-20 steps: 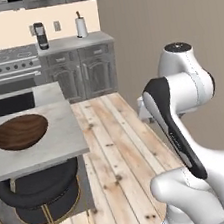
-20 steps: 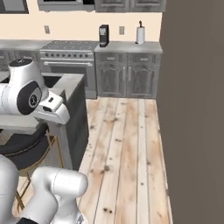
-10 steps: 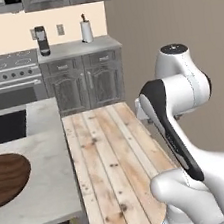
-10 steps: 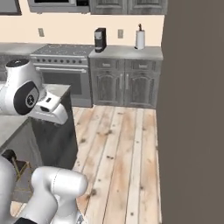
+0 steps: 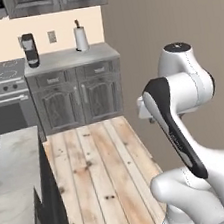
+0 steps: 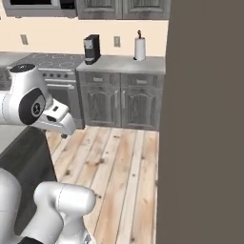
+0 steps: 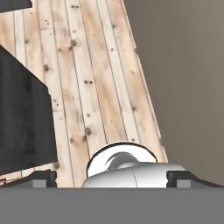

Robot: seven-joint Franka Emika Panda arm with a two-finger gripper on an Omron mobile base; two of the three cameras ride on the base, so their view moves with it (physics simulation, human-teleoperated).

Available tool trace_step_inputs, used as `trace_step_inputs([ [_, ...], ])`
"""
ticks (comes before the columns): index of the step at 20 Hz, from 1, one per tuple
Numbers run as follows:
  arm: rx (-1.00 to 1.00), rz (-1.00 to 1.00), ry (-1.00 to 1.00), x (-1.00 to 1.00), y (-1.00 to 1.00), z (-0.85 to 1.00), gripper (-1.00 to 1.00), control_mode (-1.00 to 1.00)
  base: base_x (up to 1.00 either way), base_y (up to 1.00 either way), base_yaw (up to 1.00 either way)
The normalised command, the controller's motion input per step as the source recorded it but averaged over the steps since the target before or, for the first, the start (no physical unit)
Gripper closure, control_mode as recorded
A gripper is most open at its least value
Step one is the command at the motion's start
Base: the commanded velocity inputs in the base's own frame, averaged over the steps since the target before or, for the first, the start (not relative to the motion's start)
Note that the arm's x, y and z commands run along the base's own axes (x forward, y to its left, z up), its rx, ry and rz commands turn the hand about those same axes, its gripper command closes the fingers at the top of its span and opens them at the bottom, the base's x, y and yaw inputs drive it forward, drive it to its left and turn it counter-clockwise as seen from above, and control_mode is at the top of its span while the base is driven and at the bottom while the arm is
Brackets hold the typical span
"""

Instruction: Pick up the bowls from the cabinet and place each bowl in front of a stool on the dining counter.

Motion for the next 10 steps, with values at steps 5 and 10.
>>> trace_step_inputs([
  [5,0.0,0.0,0.0,0.0,0.0,0.0,-1.0,1.0,1.0,0.0,0.03],
  [10,0.0,0.0,0.0,0.0,0.0,0.0,-1.0,1.0,1.0,0.0,0.14],
])
